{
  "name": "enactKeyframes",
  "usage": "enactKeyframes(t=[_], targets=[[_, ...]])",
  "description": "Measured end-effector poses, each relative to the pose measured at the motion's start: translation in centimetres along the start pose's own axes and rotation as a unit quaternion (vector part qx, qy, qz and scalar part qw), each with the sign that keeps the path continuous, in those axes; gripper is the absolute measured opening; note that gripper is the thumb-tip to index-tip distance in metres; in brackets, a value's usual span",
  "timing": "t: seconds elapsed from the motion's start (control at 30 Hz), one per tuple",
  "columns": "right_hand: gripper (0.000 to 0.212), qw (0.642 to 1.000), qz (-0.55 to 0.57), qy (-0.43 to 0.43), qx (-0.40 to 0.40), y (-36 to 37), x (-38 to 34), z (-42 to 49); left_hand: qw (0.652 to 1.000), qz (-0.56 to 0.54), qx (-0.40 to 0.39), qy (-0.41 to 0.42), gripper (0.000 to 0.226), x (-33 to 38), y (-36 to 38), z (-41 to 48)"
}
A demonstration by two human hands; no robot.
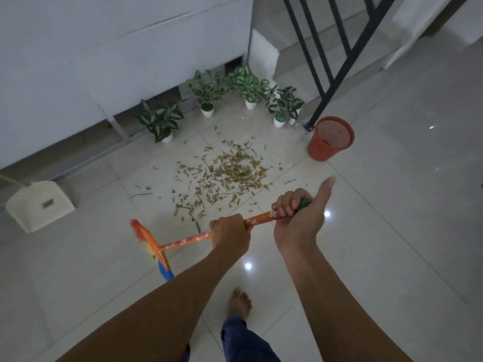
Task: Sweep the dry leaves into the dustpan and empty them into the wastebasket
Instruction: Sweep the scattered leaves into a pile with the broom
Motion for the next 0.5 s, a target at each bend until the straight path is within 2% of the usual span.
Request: enactKeyframes(t=[0.13,0.23,0.37,0.5], targets=[[0.072,0.997,0.016,0.07,-0.014,1.2,5.5,-0.7,0.996,-0.006,-0.006,-0.085,0.022,-5.5,0.2,-0.2],[0.067,0.994,-0.025,0.103,-0.011,0.8,9.4,-0.8,0.991,0.0,-0.034,-0.127,0.019,-8.5,1.5,-0.2],[0.044,0.977,-0.188,0.088,-0.045,-0.4,11.8,-0.4,0.99,-0.009,-0.055,-0.132,0.024,-9.1,3.5,0.2],[0.052,0.965,-0.234,0.1,-0.056,-0.5,13.8,1.0,0.99,-0.024,-0.065,-0.126,0.028,-7.7,4.8,0.6]])
Point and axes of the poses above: each hand's wrist, its own z-axis towards the middle knuckle, its own y-axis out of the palm, x = y × z, the point moved 1 cm from there along z, towards the middle knuckle, and after that the axes turned 15 degrees about -z, right-handed, at the moved point
